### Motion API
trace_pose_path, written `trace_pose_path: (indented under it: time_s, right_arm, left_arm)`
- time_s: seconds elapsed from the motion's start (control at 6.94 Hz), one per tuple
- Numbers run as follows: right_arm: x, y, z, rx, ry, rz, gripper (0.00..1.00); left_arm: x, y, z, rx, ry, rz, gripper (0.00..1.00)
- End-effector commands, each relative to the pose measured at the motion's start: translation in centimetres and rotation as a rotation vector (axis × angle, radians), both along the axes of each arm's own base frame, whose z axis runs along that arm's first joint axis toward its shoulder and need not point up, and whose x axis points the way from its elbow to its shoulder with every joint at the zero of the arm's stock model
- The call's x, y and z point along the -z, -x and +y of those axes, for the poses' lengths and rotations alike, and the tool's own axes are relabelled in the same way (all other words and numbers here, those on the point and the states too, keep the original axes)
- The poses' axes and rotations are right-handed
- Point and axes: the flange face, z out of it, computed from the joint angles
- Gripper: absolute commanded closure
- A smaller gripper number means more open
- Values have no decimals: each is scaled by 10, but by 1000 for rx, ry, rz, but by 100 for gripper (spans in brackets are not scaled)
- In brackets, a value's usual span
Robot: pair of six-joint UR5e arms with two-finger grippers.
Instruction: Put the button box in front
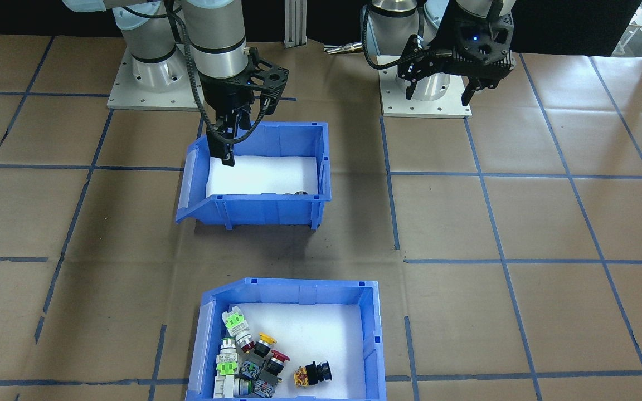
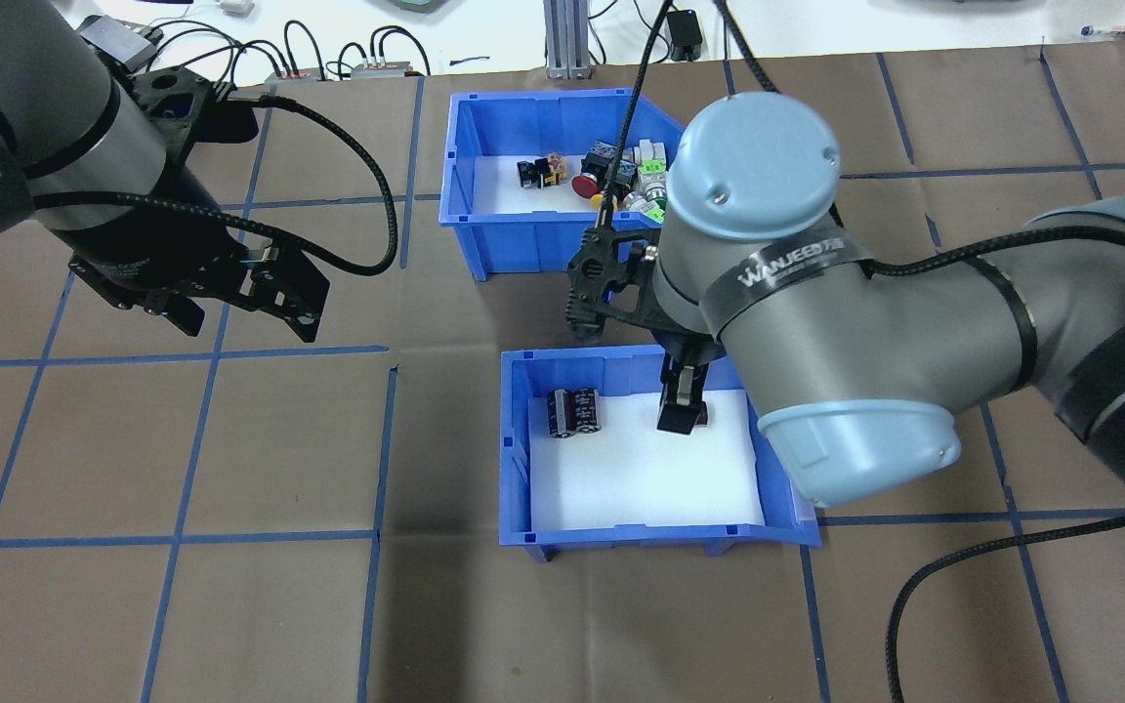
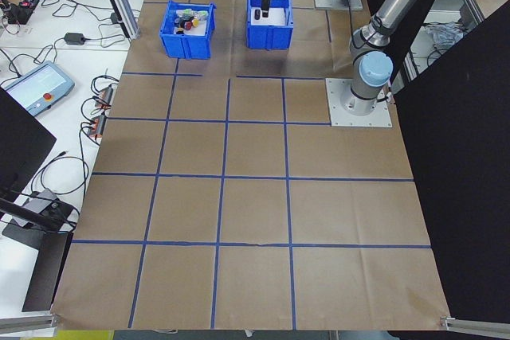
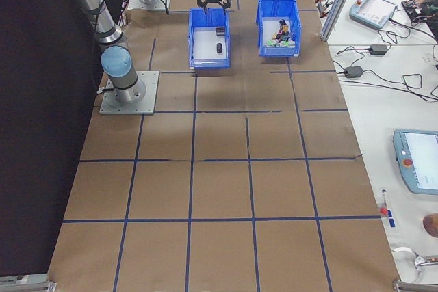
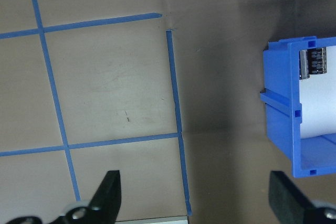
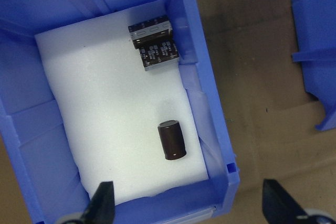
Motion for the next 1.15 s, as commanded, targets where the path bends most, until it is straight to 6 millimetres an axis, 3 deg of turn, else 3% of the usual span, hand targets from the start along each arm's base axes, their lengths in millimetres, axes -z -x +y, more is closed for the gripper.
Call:
trace_pose_path:
  time_s: [0.0,0.29,0.58,0.86,1.01]
  right_arm:
    - [-29,50,-38,158,46,-31,0]
    - [-60,124,-73,486,58,-57,0]
    - [-74,174,-90,881,82,-109,0]
    - [-71,174,-106,1230,60,-165,0]
    - [-75,162,-119,1275,43,-165,0]
  left_arm:
    - [-3,0,3,-1,8,-1,0]
    - [-3,0,3,-1,8,-1,0]
    - [-3,0,3,-1,7,-1,0]
    - [-2,0,2,-1,5,-1,0]
    - [-2,0,2,-1,5,-1,0]
